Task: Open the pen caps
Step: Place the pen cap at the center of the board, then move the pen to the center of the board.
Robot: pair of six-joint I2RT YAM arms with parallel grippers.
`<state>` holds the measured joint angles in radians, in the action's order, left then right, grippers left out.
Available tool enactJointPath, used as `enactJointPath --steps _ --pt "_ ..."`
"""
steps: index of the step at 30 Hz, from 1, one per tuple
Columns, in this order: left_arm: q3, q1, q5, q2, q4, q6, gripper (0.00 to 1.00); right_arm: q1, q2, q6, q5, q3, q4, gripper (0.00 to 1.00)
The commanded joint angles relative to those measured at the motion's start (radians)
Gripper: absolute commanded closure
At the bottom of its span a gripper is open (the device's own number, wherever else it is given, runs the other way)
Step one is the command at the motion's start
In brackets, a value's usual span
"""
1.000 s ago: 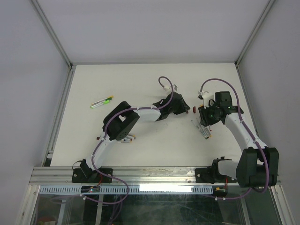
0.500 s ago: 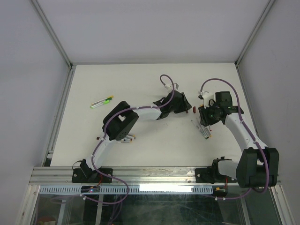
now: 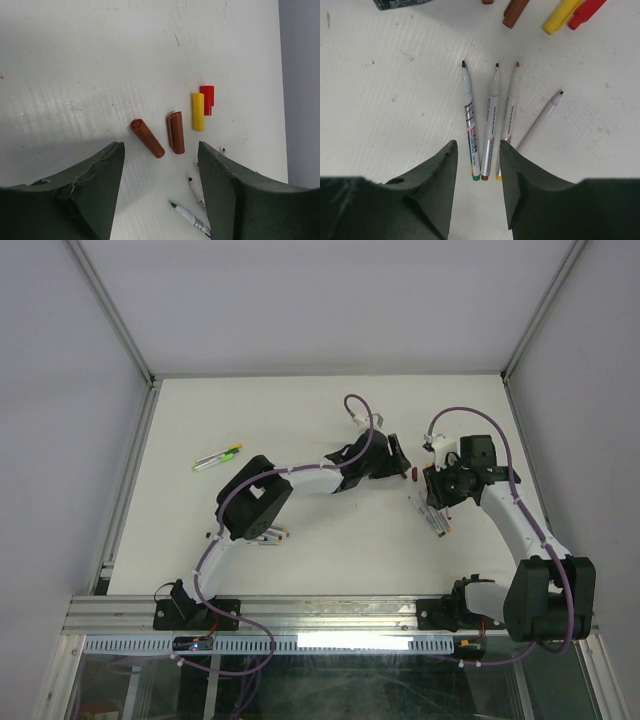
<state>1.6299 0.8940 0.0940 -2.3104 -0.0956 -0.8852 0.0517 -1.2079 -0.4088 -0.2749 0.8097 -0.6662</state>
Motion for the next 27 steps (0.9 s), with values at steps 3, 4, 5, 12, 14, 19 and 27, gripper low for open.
enactJointPath --steps 3,4,5,12,14,19,27 --pt "-0.028 -0.016 -0.054 0.135 -0.085 0.075 0.38 -0.008 0.04 0.001 -0.026 0.019 0.032 0.58" --pt "-0.043 -0.017 -0.055 0.147 -0.098 0.087 0.38 -0.008 0.042 0.001 -0.029 0.019 0.031 0.58" --pt "-0.064 -0.02 -0.052 0.165 -0.114 0.099 0.36 -0.008 0.043 0.001 -0.031 0.019 0.03 0.58" --pt "-0.333 -0.085 -0.075 0.362 -0.293 0.289 0.31 -0.007 0.073 -0.012 -0.096 0.023 0.016 0.58" --pt "-0.411 -0.119 -0.097 0.424 -0.302 0.365 0.3 -0.008 0.081 -0.019 -0.119 0.025 0.01 0.58" --pt "-0.574 -0.207 -0.046 0.617 -0.182 0.607 0.28 -0.008 0.108 -0.057 -0.211 0.031 -0.008 0.58" --pt "-0.718 -0.27 0.389 0.781 0.024 0.981 0.17 0.048 0.114 -0.121 -0.355 0.063 -0.018 0.56"
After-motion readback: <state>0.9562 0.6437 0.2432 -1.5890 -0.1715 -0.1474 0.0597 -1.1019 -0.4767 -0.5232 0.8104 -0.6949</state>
